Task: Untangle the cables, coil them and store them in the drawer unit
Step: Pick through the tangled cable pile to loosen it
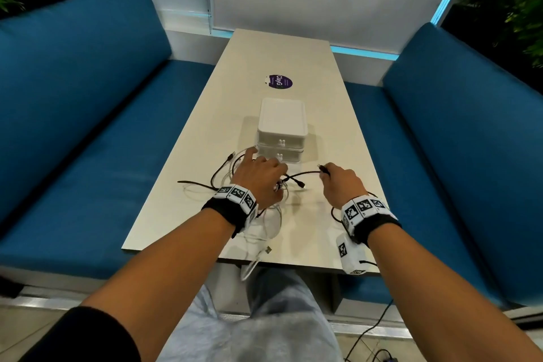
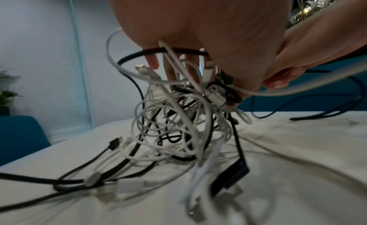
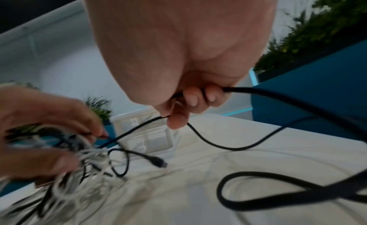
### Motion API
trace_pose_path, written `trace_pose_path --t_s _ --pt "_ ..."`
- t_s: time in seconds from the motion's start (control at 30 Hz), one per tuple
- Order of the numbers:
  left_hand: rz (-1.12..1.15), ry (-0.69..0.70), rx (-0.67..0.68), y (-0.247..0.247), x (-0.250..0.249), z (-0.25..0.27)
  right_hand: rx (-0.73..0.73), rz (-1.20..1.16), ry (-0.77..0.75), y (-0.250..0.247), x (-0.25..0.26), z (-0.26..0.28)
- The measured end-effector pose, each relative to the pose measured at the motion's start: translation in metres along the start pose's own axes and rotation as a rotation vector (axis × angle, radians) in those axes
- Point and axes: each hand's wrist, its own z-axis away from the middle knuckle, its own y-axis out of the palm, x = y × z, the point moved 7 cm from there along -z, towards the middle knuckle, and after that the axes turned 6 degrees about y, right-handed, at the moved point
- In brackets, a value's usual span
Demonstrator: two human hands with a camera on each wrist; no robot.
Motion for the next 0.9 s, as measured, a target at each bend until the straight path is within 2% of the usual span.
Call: trace_pose_path --t_s 0.07,0.17,0.27,0.57,0.77,0.9 --pt "0.019 0.006 -0.008 -0.003 -0.006 -0.004 -0.006 -0.008 -0.103 0.004 0.022 0.008" --pt "0.078 0.010 -0.043 -0.001 -0.007 -0.005 0.058 -0.049 -0.280 0.020 0.054 0.018" --pt "0.119 0.031 -0.083 -0.001 0.001 0.001 0.117 -0.140 -0.241 0.031 0.059 0.016" --pt "0.123 0.007 -0.099 -0.006 0.020 0.014 0.065 -0.206 -0.277 0.029 0.064 0.016" --pt "-0.044 0.054 -0.030 -0.008 0.008 0.012 0.097 -0.003 -0.223 0.037 0.062 0.011" --pt "-0.131 0.028 0.069 -0.002 -0.004 0.008 0.110 0.082 -0.272 0.039 0.065 0.012"
